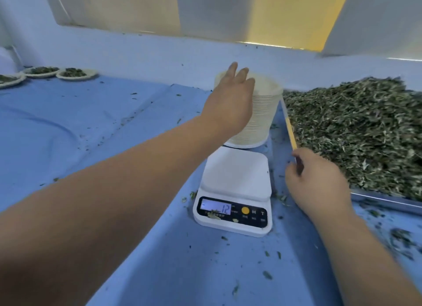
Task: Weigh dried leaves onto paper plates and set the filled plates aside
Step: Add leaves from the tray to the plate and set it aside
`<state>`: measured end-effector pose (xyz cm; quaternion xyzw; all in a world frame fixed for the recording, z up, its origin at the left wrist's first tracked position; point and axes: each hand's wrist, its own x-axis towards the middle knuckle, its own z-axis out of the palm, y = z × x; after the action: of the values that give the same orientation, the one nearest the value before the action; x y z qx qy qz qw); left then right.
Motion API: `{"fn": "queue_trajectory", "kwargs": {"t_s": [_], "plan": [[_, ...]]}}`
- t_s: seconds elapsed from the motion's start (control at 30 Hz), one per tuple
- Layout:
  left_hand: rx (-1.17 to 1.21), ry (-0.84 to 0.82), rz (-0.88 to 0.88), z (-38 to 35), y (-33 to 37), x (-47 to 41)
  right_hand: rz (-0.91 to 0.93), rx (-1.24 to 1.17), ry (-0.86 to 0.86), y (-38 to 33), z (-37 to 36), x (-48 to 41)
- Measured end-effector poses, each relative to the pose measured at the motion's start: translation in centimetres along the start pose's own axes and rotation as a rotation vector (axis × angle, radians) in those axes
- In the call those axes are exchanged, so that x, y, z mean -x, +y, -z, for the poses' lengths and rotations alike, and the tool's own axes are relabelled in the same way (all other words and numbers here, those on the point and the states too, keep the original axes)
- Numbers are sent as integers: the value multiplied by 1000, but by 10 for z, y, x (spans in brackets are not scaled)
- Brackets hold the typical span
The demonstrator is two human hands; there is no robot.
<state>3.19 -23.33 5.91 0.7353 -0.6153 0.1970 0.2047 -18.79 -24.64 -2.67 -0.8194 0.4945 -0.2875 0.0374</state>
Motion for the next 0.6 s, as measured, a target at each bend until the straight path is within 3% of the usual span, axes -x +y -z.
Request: {"fn": "queue_trajectory", "kwargs": {"t_s": [0.37,0.6], "plan": [[-346,-77,-191,11,1,-11,-20,131,-75,-8,-4,0],[-311,-69,-209,21,-3,-13,-19,123,-36,-6,-7,-1]]}}
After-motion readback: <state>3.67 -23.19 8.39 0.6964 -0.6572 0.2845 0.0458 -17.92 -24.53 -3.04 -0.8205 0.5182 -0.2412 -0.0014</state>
